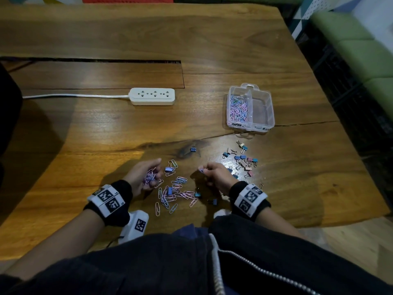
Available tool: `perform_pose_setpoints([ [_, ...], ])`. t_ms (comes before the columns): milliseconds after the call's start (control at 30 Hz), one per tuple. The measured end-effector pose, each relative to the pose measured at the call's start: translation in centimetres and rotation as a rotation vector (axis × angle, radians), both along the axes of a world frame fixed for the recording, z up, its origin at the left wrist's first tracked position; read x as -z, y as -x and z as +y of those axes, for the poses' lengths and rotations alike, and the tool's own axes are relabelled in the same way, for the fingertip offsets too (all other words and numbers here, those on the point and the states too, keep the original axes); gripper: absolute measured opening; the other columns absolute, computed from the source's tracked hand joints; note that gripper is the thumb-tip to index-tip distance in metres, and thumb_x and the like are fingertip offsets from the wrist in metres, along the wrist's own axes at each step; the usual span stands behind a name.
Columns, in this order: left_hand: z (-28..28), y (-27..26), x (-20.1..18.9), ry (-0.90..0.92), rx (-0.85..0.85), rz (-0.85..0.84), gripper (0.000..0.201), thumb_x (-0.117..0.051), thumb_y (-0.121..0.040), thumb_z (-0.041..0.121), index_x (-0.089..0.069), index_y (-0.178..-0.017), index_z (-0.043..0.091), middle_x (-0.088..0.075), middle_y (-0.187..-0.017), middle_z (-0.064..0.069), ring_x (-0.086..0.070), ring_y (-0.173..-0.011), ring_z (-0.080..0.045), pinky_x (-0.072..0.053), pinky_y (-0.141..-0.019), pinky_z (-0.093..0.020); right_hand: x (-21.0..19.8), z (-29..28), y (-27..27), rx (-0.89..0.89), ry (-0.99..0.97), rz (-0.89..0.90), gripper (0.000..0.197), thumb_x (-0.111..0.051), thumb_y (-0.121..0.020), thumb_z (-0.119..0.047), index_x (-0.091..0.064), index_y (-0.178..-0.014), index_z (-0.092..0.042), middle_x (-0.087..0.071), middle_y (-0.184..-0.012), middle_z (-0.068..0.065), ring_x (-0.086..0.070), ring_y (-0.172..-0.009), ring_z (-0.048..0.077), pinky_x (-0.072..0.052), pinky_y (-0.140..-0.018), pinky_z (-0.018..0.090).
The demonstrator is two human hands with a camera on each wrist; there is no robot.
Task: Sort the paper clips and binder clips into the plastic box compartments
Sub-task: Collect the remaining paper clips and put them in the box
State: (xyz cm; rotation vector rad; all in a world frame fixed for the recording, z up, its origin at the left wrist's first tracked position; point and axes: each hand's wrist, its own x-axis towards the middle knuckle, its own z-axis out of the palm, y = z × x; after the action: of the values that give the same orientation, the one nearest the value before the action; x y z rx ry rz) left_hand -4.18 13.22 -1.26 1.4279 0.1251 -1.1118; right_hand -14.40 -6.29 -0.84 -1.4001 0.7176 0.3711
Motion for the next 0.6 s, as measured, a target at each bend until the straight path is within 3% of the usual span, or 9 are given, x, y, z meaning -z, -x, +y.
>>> perform_pose_setpoints([
  [133,1.2,-0.2,-0.3,-0.051,-0.039,0.037,0.026,-0.038,-0.095,0.025,-0.052,-0.076,0.014,-0.054,-0.053,0.003,-0.044,-0.033,-0.006,-0.028,-0.029,-0.010,-0.4,-0.6,-0.6,0.210,-0.372,-0.005,0.028,-0.030,-0.088,-0.003,-0.048,-0.067,-0.009,-0.047,-0.065,0.004,-0.044,-0.047,0.010,-0.032,-0.043,0.017],
  [233,1.8,0.1,-0.3,-0.295,0.136,-0.223,0.026,-0.045,-0.094,0.032,-0.048,-0.072,0.018,-0.045,-0.061,0.002,-0.041,-0.044,-0.009,-0.032,-0.038,-0.017,-0.3,-0.5,-0.9,0.175,-0.404,0.024,0.030,-0.032,-0.090,-0.013,-0.049,-0.066,-0.010,-0.054,-0.058,0.003,-0.045,-0.042,0.008,-0.034,-0.041,0.017],
  [333,2.1,0.9,0.0,-0.587,0.425,-0.680,0.030,-0.047,-0.092,0.037,-0.051,-0.073,0.015,-0.050,-0.070,-0.002,-0.046,-0.066,-0.017,-0.035,-0.059,-0.027,-0.3,0.2,-1.4,0.055,-0.213,0.085,0.032,-0.041,-0.093,-0.026,-0.047,-0.063,-0.016,-0.045,-0.061,-0.003,-0.037,-0.049,0.008,-0.030,-0.047,0.018],
  [400,1.9,1.6,-0.1,-0.723,0.585,-0.843,0.028,-0.046,-0.091,0.041,-0.044,-0.073,0.019,-0.051,-0.073,0.000,-0.045,-0.067,-0.015,-0.033,-0.058,-0.026,-0.5,0.9,-1.6,-0.051,-0.041,0.080,0.030,-0.047,-0.092,-0.028,-0.046,-0.064,-0.019,-0.043,-0.062,-0.005,-0.037,-0.052,0.007,-0.029,-0.049,0.018],
  [467,1.7,1.9,-0.1,-0.798,0.679,-0.950,0.022,-0.044,-0.092,0.043,-0.046,-0.084,0.022,-0.058,-0.086,-0.001,-0.050,-0.077,-0.015,-0.033,-0.059,-0.025,-0.5,1.6,-1.8,-0.180,0.136,0.013,0.023,-0.055,-0.088,-0.023,-0.046,-0.068,-0.020,-0.053,-0.070,-0.001,-0.049,-0.061,0.009,-0.040,-0.055,0.017],
  [533,1.5,2.1,-0.1,-0.810,0.698,-0.961,0.024,-0.048,-0.090,0.042,-0.051,-0.107,0.025,-0.060,-0.113,0.000,-0.055,-0.098,-0.016,-0.041,-0.073,-0.026,0.0,2.2,-2.0,-0.340,0.366,-0.032,0.016,-0.065,-0.081,-0.019,-0.050,-0.078,-0.020,-0.062,-0.094,0.006,-0.058,-0.085,0.018,-0.051,-0.077,0.028],
  [600,1.6,2.3,0.1,-0.792,0.684,-0.937,0.039,-0.053,-0.088,0.040,-0.048,-0.124,0.026,-0.055,-0.128,0.002,-0.053,-0.113,-0.016,-0.043,-0.088,-0.029,0.5,2.7,-2.0,-0.515,0.590,-0.038,0.026,-0.071,-0.075,-0.023,-0.054,-0.094,-0.018,-0.060,-0.111,0.007,-0.056,-0.103,0.021,-0.048,-0.089,0.036],
])
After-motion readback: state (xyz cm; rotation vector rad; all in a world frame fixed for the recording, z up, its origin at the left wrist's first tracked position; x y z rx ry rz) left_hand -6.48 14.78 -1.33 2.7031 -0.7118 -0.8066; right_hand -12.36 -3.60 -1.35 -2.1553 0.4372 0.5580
